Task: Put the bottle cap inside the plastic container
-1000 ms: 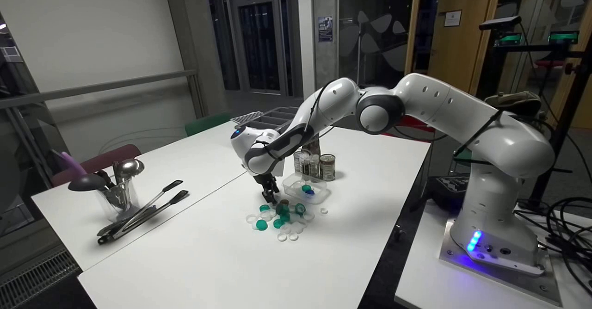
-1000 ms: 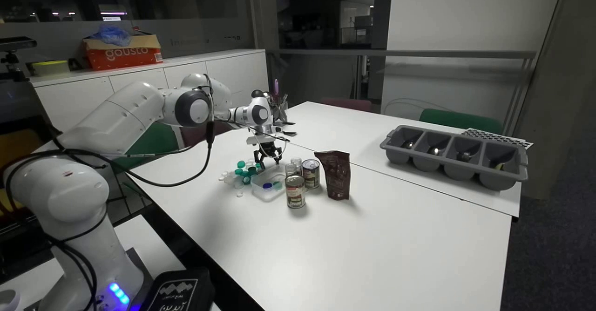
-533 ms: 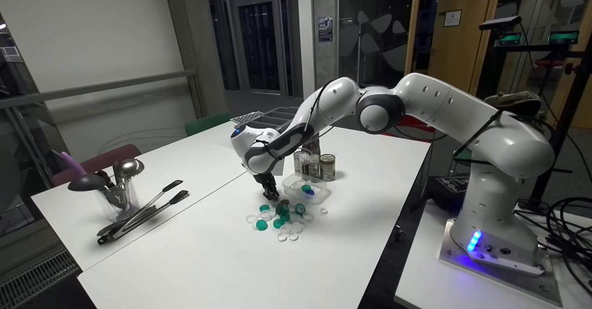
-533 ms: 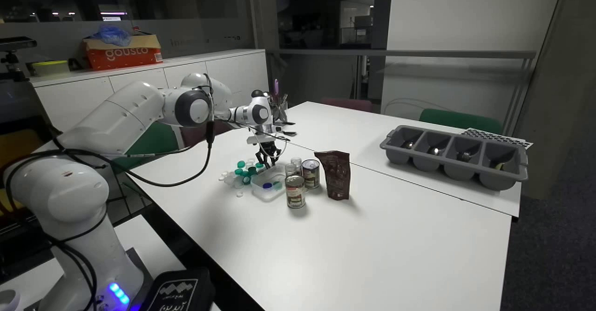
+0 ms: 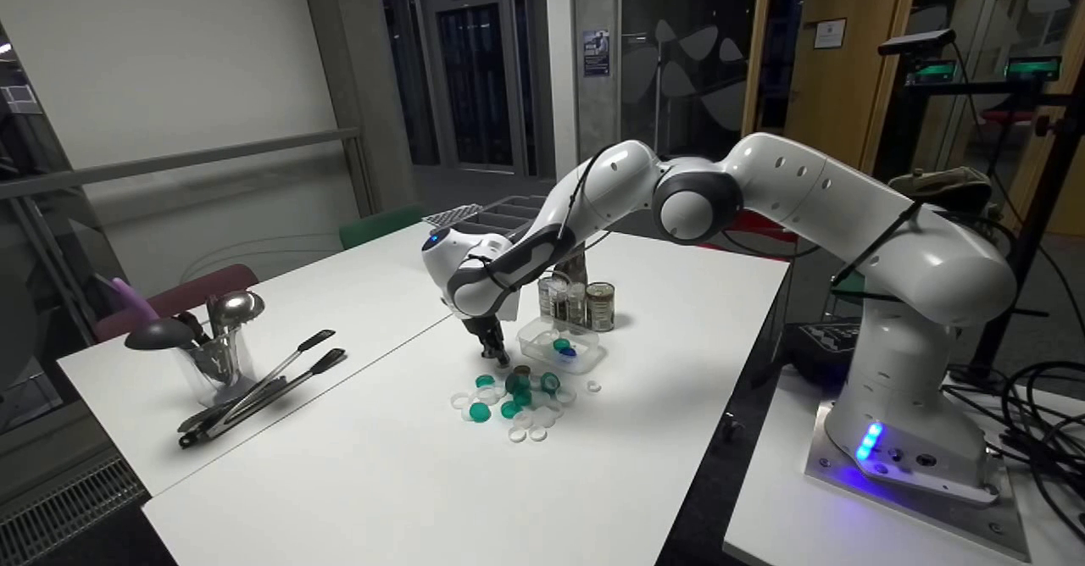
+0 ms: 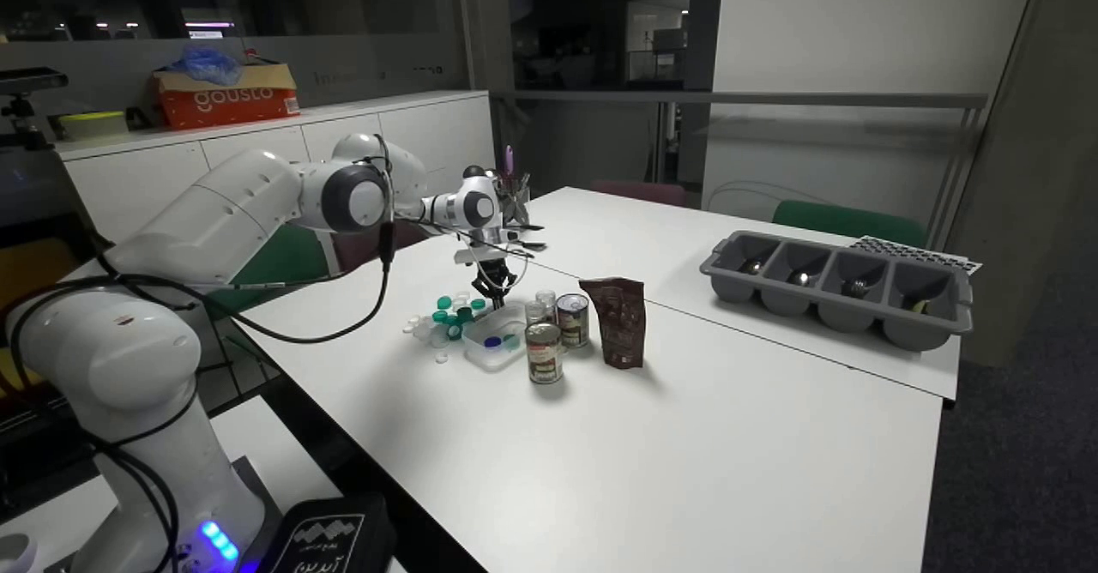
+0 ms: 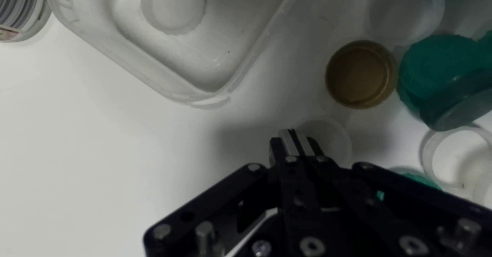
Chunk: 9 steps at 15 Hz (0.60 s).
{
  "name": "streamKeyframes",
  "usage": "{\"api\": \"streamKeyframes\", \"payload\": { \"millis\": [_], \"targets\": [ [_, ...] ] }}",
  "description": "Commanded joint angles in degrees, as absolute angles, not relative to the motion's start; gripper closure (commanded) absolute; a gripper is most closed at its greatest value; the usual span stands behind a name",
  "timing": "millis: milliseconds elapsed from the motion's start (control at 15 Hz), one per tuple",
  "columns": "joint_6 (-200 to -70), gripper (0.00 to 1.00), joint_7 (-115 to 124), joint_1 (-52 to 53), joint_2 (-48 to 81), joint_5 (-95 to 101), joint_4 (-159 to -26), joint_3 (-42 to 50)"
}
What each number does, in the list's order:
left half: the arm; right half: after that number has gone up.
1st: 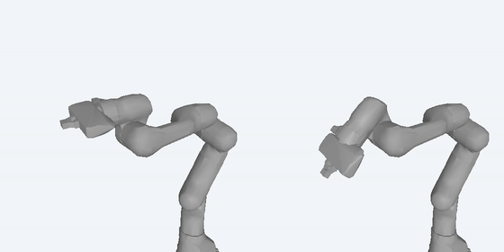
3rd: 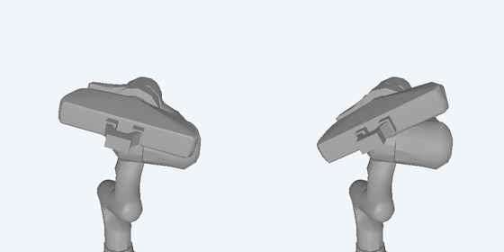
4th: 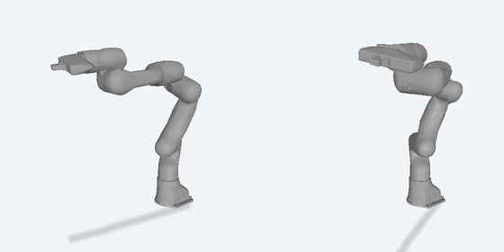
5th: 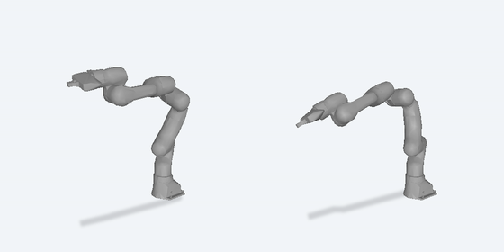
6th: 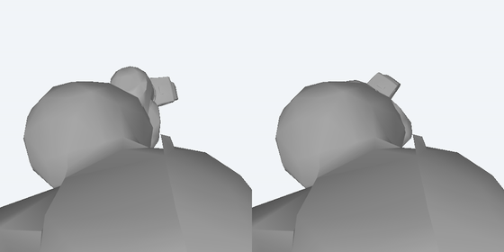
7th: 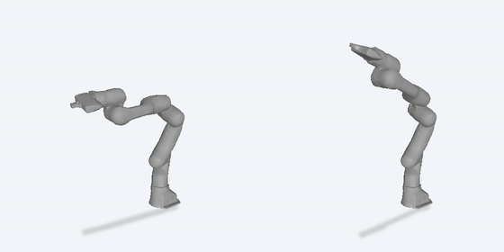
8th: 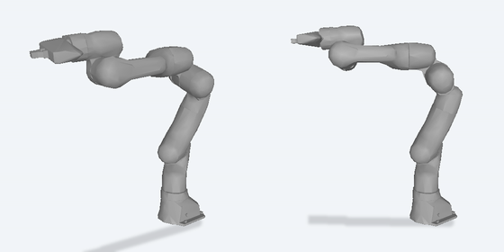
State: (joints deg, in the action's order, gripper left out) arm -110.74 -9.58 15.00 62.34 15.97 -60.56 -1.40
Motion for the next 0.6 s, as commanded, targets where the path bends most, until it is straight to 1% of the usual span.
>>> {"api": "streamKeyframes", "payload": {
  "millis": [0,267,533],
  "targets": [
    [-113.71,1.0,-7.99,15.23,59.23,15.98,-64.83,-1.54],
    [-118.01,1.0,-3.47,16.11,56.14,15.99,-69.43,-1.35],
    [-122.06,1.0,2.41,15.65,50.67,14.61,-77.9,-2.01]
  ]
}}
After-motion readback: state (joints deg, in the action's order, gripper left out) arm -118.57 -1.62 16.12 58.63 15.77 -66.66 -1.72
